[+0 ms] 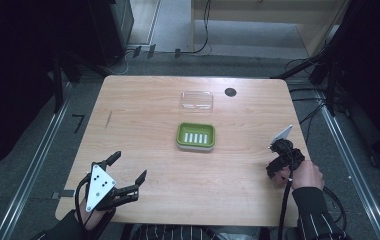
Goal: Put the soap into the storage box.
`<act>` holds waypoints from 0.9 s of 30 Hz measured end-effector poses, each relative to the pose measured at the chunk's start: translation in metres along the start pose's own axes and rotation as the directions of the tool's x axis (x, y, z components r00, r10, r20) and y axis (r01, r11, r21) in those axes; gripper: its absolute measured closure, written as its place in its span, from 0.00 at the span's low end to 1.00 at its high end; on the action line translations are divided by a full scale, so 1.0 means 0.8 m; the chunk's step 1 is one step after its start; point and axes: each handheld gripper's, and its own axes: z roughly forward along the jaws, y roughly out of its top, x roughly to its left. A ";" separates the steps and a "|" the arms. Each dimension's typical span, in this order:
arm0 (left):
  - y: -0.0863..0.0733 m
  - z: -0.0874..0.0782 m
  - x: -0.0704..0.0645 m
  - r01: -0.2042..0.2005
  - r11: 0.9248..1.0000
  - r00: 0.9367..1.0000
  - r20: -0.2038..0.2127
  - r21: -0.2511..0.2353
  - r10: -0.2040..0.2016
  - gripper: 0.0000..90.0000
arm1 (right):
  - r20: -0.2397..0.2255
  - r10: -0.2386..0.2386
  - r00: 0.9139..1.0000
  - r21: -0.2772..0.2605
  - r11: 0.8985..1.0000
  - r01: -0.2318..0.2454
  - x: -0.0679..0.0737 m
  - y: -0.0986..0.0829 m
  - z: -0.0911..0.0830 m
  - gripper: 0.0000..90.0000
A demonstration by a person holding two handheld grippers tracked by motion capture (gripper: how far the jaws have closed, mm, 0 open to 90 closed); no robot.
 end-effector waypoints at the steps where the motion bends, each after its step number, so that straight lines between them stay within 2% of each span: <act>1: 0.000 0.000 0.000 0.001 1.000 1.000 0.000 -0.001 -0.001 0.15 | 0.001 -0.002 1.000 0.000 1.000 0.002 0.000 0.000 0.000 0.32; 5: 0.000 0.000 0.000 0.001 1.000 1.000 0.000 0.000 -0.001 0.15 | 0.011 0.000 1.000 0.000 1.000 0.000 0.000 0.000 0.000 0.38; 10: 0.000 0.000 0.000 0.000 1.000 1.000 0.000 0.000 0.000 0.15 | 0.005 0.002 1.000 -0.001 1.000 -0.002 0.000 0.000 0.000 0.38; 11: 0.000 0.000 0.000 -0.001 1.000 1.000 0.000 0.000 0.001 0.15 | 0.001 0.004 1.000 -0.004 1.000 -0.004 -0.001 0.000 0.000 0.42; 16: 0.000 0.000 0.000 -0.002 1.000 1.000 0.001 0.001 0.002 0.15 | -0.004 0.003 1.000 -0.004 1.000 -0.003 -0.001 -0.001 -0.001 0.43; 27: 0.000 0.000 0.000 -0.001 1.000 1.000 0.001 -0.001 0.001 0.15 | 0.008 -0.032 0.999 -0.005 0.999 0.032 -0.002 -0.001 -0.004 0.43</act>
